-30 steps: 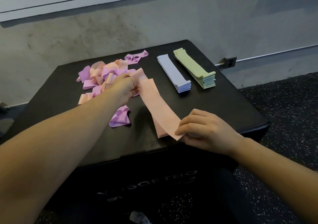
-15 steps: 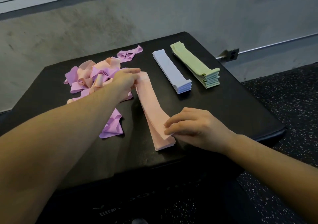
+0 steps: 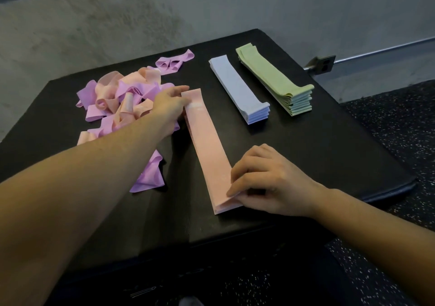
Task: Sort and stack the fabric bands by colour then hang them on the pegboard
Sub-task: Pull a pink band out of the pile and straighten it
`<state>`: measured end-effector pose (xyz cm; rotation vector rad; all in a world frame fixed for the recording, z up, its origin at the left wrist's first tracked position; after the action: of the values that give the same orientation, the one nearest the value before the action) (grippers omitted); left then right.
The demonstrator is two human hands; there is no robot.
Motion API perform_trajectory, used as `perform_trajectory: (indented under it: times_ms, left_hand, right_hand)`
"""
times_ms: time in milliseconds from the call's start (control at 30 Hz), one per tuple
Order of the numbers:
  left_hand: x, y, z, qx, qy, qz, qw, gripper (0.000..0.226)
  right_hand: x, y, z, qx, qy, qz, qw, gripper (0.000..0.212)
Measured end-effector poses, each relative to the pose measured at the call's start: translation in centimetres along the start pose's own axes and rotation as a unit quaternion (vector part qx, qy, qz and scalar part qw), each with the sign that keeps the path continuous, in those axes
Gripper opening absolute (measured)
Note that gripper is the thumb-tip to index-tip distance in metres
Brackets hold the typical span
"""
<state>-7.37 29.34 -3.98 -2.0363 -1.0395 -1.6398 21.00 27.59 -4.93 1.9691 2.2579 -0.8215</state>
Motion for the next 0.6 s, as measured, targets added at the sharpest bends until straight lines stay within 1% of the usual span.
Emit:
perform_trajectory:
  times_ms: [167, 333, 400, 533, 600]
  left_hand:
    - [0.0, -0.1, 0.0, 0.022, -0.068, -0.004, 0.997, 0.027]
    - [0.2, -1.0, 0.4, 0.017, -0.103, 0.026, 0.994, 0.025]
    - [0.1, -1.4, 0.4, 0.025, -0.139, 0.047, 0.989, 0.022]
    - [0.4, -1.8, 0.6, 0.03, -0.272, 0.098, 0.957, 0.023]
    - [0.8, -1.6, 0.6, 0.039, -0.314, 0.119, 0.941, 0.024]
  right_hand:
    - [0.3, -0.4, 1.1, -0.095, -0.002, 0.03, 0.995, 0.013]
    - [0.0, -0.5, 1.4, -0.112, 0.002, 0.023, 0.993, 0.016]
    - [-0.1, -0.5, 1.4, -0.112, 0.009, 0.02, 0.993, 0.016]
    - [-0.2, -0.5, 1.5, -0.097, 0.015, 0.016, 0.995, 0.015]
    - [-0.2, -0.5, 1.5, -0.094, 0.014, 0.016, 0.995, 0.014]
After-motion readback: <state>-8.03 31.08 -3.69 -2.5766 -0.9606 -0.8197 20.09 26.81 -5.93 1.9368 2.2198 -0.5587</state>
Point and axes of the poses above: each hand's wrist, its own y-axis away from the middle knuckle, its own z-axis out of the palm, x = y × z, the point moved 5 cm from there along -y, towards the middle knuckle, and after that the axes turned 8 degrees about -x, right-handed, at the moved point
